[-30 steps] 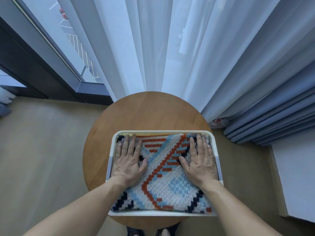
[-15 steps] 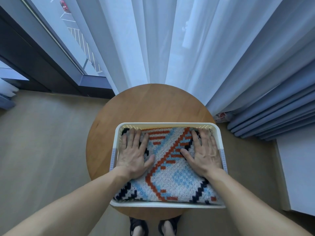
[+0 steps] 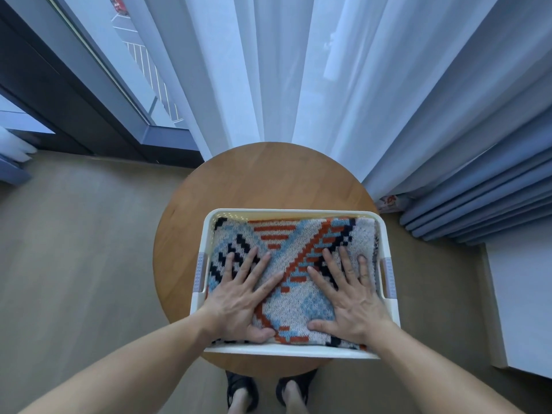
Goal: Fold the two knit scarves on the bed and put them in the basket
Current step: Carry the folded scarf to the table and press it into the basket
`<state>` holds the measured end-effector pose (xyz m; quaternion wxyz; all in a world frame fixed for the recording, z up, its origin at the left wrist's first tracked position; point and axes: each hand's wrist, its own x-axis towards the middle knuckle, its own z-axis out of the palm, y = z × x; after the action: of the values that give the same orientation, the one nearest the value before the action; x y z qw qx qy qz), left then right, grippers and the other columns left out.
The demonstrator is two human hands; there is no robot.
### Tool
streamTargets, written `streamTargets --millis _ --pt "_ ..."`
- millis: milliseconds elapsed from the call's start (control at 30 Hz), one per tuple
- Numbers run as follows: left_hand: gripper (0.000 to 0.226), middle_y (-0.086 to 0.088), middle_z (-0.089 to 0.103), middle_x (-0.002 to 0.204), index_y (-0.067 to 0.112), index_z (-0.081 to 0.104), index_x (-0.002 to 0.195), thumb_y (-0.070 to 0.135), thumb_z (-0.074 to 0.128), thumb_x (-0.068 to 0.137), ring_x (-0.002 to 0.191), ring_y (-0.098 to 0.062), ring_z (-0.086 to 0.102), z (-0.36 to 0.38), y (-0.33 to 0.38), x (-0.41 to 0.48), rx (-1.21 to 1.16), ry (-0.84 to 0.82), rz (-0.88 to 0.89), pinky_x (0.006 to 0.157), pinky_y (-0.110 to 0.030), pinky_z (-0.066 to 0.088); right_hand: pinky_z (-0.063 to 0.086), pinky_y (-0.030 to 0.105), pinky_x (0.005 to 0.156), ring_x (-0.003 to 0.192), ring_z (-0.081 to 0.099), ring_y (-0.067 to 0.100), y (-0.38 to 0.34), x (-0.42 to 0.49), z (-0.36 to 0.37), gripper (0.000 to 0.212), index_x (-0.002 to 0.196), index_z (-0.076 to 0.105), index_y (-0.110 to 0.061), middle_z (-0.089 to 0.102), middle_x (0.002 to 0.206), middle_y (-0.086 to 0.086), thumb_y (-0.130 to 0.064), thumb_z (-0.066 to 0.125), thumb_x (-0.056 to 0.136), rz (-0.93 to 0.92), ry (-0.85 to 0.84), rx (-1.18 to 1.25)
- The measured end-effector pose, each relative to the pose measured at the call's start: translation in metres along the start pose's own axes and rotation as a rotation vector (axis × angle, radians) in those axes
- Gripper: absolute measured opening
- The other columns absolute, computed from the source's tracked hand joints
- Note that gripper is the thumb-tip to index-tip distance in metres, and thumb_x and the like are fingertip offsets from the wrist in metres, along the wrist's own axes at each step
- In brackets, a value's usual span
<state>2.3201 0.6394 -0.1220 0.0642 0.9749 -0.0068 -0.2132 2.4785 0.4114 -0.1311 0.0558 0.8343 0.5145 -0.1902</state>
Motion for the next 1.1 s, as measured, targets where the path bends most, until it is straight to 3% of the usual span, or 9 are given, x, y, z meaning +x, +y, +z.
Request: streamTargets --millis 167,367,533,700,867,1000,1100 --pt "0.111 -0.015 -0.014 0.162 0.030 -0.008 0.155 0.094 0.026 0.071 0.147 -0.037 -0.021 0.005 0.000 0.003 0.005 0.021 -0.017 0.111 -0.068 -0.008 0.013 0.066 0.110 0.148 0.011 0.042 0.000 0.005 0.008 0.101 0.155 0.020 -0.029 0.010 0.163 0.014 -0.091 0.027 0.075 0.011 0.009 0.010" --pt "0.094 -0.010 -0.025 0.160 0.030 -0.015 0.153 0.083 0.014 0.081 0.145 -0.038 -0.026 -0.024 0.004 0.028 -0.013 0.093 -0.104 0.111 -0.068 -0.009 0.009 0.065 0.114 0.150 0.009 0.033 0.004 0.015 -0.023 0.088 0.155 0.020 -0.029 0.010 0.164 0.009 -0.081 0.027 0.084 0.055 0.239 0.041" --pt "0.084 -0.003 -0.040 0.154 0.038 -0.030 0.146 0.081 0.002 0.081 0.137 -0.028 -0.043 -0.026 -0.009 0.054 -0.014 0.039 -0.240 0.110 -0.065 -0.018 0.000 0.061 0.116 0.151 -0.007 0.028 0.016 0.039 -0.019 0.086 0.155 0.010 -0.038 -0.004 0.165 0.003 -0.085 0.017 0.083 0.226 0.122 0.075" --pt "0.084 -0.001 -0.038 0.155 0.042 -0.031 0.144 0.082 -0.007 0.074 0.138 -0.027 -0.043 -0.022 -0.010 0.053 -0.064 -0.036 -0.269 0.110 -0.063 -0.021 -0.020 0.057 0.113 0.141 -0.038 0.022 0.014 0.041 -0.027 0.087 0.148 -0.021 -0.044 -0.034 0.157 -0.003 -0.088 0.009 0.079 0.242 0.023 0.066" --pt "0.084 0.000 -0.033 0.157 0.041 -0.025 0.147 0.081 -0.007 0.076 0.140 -0.027 -0.039 -0.034 -0.006 0.050 -0.066 0.024 -0.266 0.111 -0.061 -0.020 -0.005 0.060 0.116 0.151 -0.006 0.029 0.001 0.036 -0.026 0.086 0.155 0.011 -0.034 -0.001 0.165 0.006 -0.082 0.017 0.084 0.238 0.210 0.110" --pt "0.078 -0.002 -0.037 0.155 0.039 -0.026 0.147 0.078 -0.002 0.083 0.139 -0.026 -0.041 -0.020 -0.003 0.030 -0.035 0.048 -0.355 0.111 -0.058 -0.024 0.010 0.061 0.114 0.151 0.002 0.032 -0.006 0.027 -0.002 0.087 0.155 0.018 -0.030 0.003 0.165 0.008 -0.081 0.024 0.085 0.233 0.184 0.070" --pt "0.076 0.000 -0.045 0.150 0.038 -0.031 0.144 0.075 0.004 0.089 0.135 -0.025 -0.046 -0.013 0.002 0.020 -0.056 -0.006 -0.388 0.112 -0.058 -0.023 0.009 0.061 0.114 0.151 0.002 0.032 -0.005 0.025 0.000 0.087 0.155 0.018 -0.030 0.003 0.165 0.008 -0.081 0.025 0.085 0.241 0.185 0.051"
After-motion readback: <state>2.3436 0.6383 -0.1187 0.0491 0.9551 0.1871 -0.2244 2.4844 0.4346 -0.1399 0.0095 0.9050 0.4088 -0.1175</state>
